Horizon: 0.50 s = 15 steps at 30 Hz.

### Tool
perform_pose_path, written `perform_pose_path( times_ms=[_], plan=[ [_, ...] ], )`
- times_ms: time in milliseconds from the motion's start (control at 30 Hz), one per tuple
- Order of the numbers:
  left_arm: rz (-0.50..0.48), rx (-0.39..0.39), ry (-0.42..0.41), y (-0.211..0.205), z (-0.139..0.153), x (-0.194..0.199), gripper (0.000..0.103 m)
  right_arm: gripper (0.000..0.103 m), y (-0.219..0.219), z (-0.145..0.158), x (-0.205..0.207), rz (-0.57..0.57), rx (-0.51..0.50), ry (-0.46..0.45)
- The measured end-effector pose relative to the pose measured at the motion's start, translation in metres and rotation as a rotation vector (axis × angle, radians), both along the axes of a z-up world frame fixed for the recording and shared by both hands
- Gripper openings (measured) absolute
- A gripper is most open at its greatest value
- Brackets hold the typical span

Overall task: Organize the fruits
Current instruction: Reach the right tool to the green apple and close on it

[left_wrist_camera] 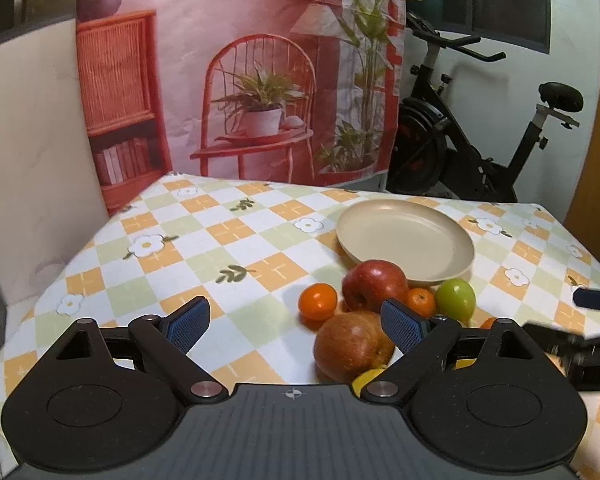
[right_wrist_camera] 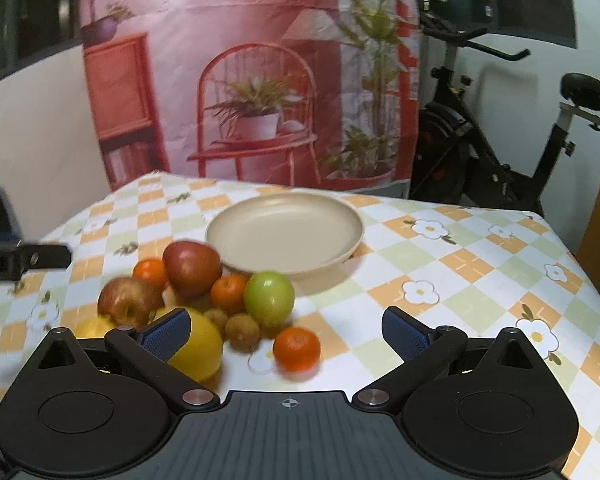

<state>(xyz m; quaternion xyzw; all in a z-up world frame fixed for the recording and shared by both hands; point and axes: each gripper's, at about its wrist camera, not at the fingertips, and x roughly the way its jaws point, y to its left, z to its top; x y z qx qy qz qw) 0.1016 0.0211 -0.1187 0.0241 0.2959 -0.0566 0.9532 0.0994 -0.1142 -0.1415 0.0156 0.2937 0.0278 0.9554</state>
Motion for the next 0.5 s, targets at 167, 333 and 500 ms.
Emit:
perform_pose_path(
  times_ms=[167,333,500],
  plan=[
    [0.019,-0.019,0.027,0.005,-0.006,0.002,0.094,0.096,0.001,-0.008,-0.011,0.042,0.007,0.035],
    [-0.002,-0.027,0.037,0.003,-0.01,-0.003,0.094,0.082,0.012,-0.017,-0.018,0.101,-0.01,0.07],
    [-0.011,-0.019,0.028,0.0,-0.012,-0.006,0.094,0.067,0.019,-0.024,-0.023,0.153,-0.017,0.097]
  ],
)
